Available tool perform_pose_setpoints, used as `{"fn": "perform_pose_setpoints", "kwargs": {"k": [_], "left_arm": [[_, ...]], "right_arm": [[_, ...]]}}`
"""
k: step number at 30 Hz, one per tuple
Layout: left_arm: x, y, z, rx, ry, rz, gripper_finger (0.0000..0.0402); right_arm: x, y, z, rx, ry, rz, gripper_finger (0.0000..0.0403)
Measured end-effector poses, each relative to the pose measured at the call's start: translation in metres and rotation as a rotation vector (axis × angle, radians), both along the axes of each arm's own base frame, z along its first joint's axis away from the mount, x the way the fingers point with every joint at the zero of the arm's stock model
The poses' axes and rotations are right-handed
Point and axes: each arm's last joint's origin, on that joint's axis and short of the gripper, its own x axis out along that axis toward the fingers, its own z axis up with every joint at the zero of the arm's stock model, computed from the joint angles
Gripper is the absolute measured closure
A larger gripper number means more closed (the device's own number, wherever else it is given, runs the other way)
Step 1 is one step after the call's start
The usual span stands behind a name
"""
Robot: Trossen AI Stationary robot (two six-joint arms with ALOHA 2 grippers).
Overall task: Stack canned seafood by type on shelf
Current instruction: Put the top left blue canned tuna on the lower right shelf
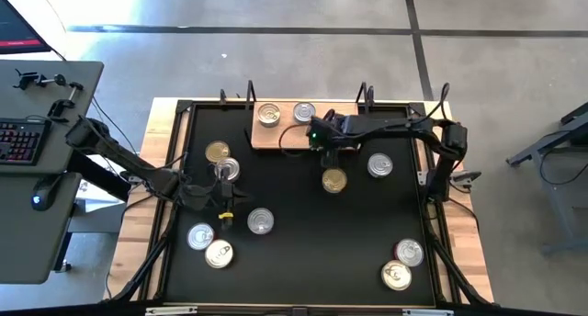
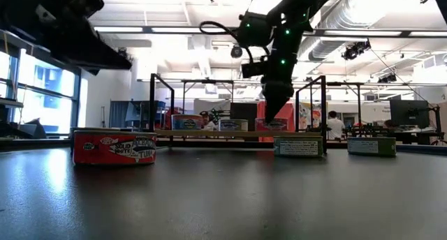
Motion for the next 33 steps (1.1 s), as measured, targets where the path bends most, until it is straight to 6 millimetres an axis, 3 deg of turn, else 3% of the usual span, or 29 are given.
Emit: {"fn": "perform_pose_setpoints", "kwargs": {"k": [8, 11, 18, 33], "left_arm": [[0.001, 0.0, 0.003, 0.012, -0.03, -0.008, 0.0401], [0.001, -0.001, 0.003, -0.017, -0.033, -0.003, 0.0401], [0.0, -0.004, 0.003, -0.01, -0.032, -0.023, 0.0401], [0.0, -0.004, 0.003, 0.063, -0.022, -0.046, 0.0401]], "right_arm": [[-0.009, -0.03, -0.001, 0.054, -0.061, -0.137, 0.0359], [-0.011, -0.04, 0.0, 0.05, -0.092, -0.178, 0.0395], [-0.015, -0.055, 0.002, 0.051, -0.161, -0.289, 0.0381], [-0.018, -0.065, 0.008, -0.011, -0.237, -0.448, 0.0379]]}}
